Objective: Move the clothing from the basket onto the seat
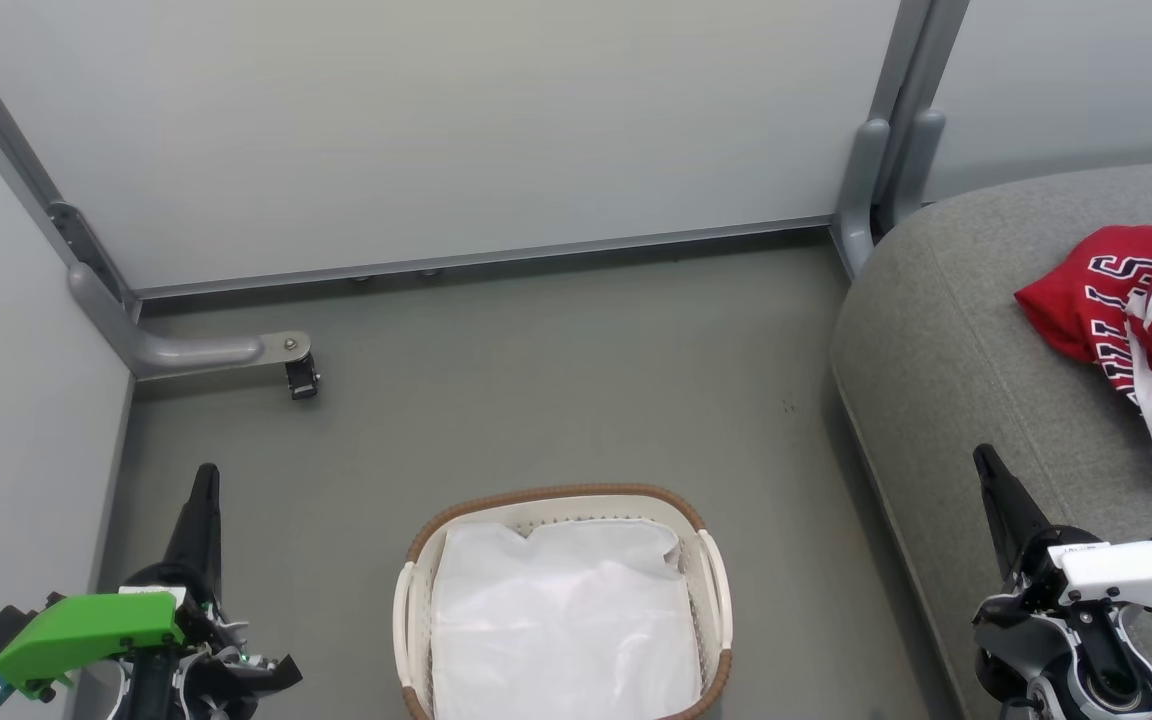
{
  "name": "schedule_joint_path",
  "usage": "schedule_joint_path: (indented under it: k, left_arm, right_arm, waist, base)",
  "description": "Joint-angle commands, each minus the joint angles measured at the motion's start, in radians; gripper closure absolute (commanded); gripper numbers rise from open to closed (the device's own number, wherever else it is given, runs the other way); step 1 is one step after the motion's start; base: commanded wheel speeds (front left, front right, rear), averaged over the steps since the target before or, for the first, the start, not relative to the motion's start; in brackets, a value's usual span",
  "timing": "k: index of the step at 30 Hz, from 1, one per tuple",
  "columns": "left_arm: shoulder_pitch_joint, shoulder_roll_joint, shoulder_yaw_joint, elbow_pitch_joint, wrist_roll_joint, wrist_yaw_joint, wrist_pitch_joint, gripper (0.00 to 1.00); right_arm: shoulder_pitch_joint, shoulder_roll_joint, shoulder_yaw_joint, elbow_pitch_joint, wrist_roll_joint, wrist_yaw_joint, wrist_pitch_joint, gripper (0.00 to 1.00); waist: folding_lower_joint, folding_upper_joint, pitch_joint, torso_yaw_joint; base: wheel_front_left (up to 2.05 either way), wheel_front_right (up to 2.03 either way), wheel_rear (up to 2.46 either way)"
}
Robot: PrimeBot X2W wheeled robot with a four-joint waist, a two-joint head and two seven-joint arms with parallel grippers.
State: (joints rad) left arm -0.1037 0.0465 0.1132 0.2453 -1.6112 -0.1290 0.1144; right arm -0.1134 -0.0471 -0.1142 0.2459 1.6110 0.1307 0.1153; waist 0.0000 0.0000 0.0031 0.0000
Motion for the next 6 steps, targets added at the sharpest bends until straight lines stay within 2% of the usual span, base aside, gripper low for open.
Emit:
schedule_joint_path:
  k: [1, 6]
  left_arm:
    - [-0.011, 0.007, 0.002, -0.001, -0.003, -0.004, 0.003, 1.00]
    - [-0.011, 0.007, 0.002, -0.001, -0.003, -0.004, 0.003, 1.00]
  right_arm:
    - [0.010, -0.006, -0.002, -0.004, 0.004, 0.000, 0.001, 1.00]
    - [0.010, -0.006, -0.002, -0.004, 0.004, 0.000, 0.001, 1.00]
  waist:
    - [0.0000, 0.0000, 0.000, 0.000]
    - [0.0000, 0.0000, 0.000, 0.000]
  base:
    - [0.00, 0.00, 0.00]
    - [0.00, 0.00, 0.00]
